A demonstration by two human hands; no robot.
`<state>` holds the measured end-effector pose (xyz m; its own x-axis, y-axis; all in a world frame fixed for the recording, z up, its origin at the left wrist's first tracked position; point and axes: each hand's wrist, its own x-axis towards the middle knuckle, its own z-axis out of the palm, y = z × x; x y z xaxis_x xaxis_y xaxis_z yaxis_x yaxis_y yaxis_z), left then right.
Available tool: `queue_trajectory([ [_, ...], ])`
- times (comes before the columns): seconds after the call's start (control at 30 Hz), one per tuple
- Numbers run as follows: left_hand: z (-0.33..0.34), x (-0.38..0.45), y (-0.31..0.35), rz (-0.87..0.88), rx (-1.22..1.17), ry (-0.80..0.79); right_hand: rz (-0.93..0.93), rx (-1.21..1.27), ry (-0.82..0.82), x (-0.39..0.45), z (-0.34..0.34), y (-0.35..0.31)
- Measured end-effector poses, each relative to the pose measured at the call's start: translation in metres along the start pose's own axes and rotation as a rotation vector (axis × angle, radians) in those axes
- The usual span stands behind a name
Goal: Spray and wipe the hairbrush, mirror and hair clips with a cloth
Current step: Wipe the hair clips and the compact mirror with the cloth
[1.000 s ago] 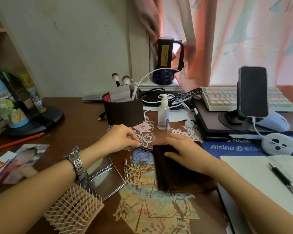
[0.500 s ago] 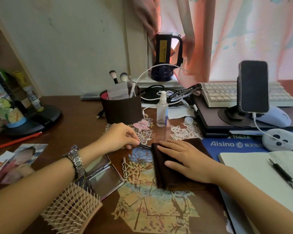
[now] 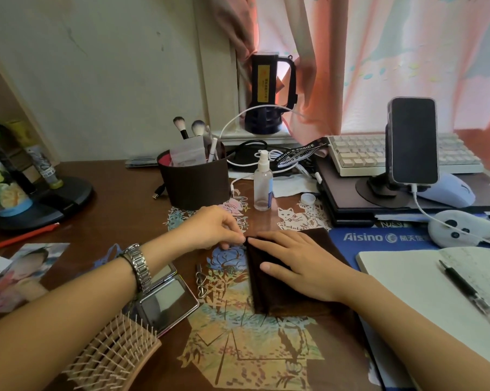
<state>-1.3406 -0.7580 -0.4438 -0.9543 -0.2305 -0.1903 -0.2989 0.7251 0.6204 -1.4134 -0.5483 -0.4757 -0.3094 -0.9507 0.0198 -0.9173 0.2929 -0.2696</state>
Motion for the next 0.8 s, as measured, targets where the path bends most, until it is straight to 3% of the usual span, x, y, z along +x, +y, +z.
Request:
queue_trajectory([
  [0.47,-0.01,-0.01,-0.013,-0.194,-0.099,0.045,0.008,-0.057,-0.02,-0.001,0.003,0.003],
  [0.8,-0.026,-0.032,-0.037,-0.154,-0.031,0.085,0.026,-0.029,-0.022,0.001,0.005,0.004],
])
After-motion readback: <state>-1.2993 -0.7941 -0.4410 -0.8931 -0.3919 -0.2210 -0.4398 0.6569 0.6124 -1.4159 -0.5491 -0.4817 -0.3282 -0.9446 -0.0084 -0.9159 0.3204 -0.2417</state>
